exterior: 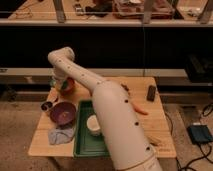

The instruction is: Wipe red bowl with sponge

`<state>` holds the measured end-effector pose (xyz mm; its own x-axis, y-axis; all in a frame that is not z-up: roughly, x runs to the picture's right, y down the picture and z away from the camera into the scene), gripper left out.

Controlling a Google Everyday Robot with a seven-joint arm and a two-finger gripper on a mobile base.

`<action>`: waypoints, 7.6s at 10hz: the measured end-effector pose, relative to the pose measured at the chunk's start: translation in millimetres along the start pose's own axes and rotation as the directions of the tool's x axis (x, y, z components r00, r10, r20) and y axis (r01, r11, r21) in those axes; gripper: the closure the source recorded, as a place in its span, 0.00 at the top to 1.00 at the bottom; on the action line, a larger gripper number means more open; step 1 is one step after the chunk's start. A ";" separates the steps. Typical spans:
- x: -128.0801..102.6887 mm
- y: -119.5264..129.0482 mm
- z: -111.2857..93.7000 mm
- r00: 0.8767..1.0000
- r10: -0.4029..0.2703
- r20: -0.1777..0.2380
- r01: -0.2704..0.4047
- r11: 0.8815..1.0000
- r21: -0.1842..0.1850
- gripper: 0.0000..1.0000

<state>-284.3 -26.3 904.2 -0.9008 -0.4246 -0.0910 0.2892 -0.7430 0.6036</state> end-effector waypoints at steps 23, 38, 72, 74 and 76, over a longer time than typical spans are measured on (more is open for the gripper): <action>-0.1 3.6 1.2 1.000 0.006 0.025 -0.005 1.000 -0.005 0.00; 0.0 51.5 2.0 0.997 0.063 0.041 -0.061 0.997 -0.049 0.00; -13.6 14.6 14.4 0.996 -0.056 0.063 0.058 0.998 -0.019 0.00; -40.2 30.1 6.1 0.998 0.002 0.055 -0.001 1.000 -0.024 0.00; -61.5 50.8 -0.5 0.995 0.085 0.044 -0.083 0.996 -0.029 0.00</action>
<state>-214.0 -38.2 940.1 -0.8865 -0.4628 -0.0048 0.3725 -0.7194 0.5862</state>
